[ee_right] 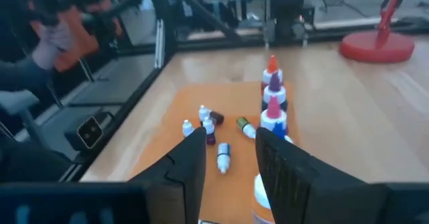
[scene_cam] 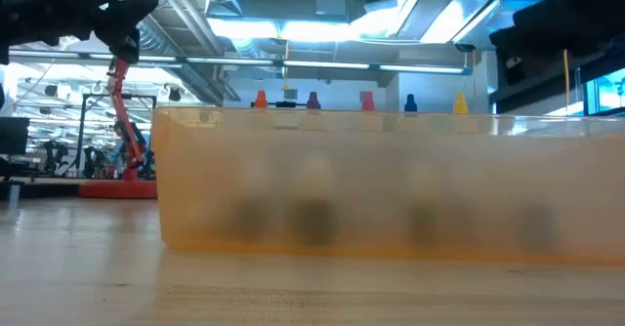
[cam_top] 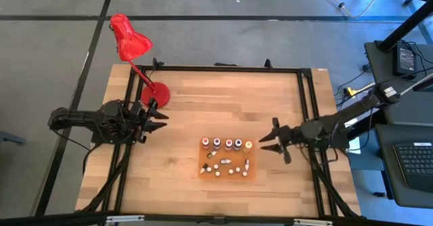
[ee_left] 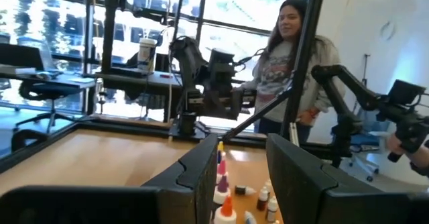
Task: Pick & Place food coloring
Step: Return to Home Position
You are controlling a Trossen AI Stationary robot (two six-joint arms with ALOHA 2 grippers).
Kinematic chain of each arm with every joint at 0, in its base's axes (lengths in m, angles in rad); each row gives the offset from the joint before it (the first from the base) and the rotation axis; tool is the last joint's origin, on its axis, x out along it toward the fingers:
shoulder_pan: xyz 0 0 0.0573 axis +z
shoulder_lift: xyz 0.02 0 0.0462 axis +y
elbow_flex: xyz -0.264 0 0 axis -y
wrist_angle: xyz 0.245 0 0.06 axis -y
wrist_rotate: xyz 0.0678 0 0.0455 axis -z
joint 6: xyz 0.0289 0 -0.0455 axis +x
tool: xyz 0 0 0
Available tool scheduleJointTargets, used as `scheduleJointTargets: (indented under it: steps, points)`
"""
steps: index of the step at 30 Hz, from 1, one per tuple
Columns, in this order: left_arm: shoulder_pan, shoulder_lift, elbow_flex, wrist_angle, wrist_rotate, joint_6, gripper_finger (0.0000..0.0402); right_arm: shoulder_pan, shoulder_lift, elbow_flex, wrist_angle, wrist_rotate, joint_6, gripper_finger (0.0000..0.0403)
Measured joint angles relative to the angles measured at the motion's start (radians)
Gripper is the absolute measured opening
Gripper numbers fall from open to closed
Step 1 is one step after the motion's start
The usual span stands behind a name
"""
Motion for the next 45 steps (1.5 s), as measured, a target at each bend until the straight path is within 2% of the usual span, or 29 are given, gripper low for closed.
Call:
scheduleJointTargets:
  steps: [8,15,20,26,30,33,45]
  points:
    - [0.0,-0.095,0.0,-0.081,-0.021,0.013,0.0125,-0.072,-0.215,-0.094,-0.021,-0.033,-0.067,0.0132]
    - [0.0,-0.095,0.0,-0.092,-0.039,0.032,0.0123,-0.1,-0.389,-0.185,-0.024,-0.063,-0.111,0.0132]
    - [0.0,-0.096,0.0,-0.088,-0.063,0.048,0.0124,-0.167,-0.491,-0.217,-0.081,-0.104,-0.136,0.0132]
    - [0.0,-0.096,0.0,-0.097,-0.067,0.063,0.0123,-0.322,-0.609,-0.217,-0.201,-0.205,-0.162,0.0132]
    - [0.0,-0.096,0.0,-0.113,-0.096,0.064,0.0125,-0.424,-0.726,-0.216,-0.253,-0.336,-0.176,0.0132]
    - [0.0,-0.096,0.0,-0.12,-0.1,0.064,0.0123,-0.482,-0.805,-0.216,-0.326,-0.395,-0.174,0.0132]
    - [0.0,-0.096,0.0,-0.138,-0.119,0.064,0.0123,-0.587,-0.802,-0.216,-0.345,-0.436,-0.178,0.0132]
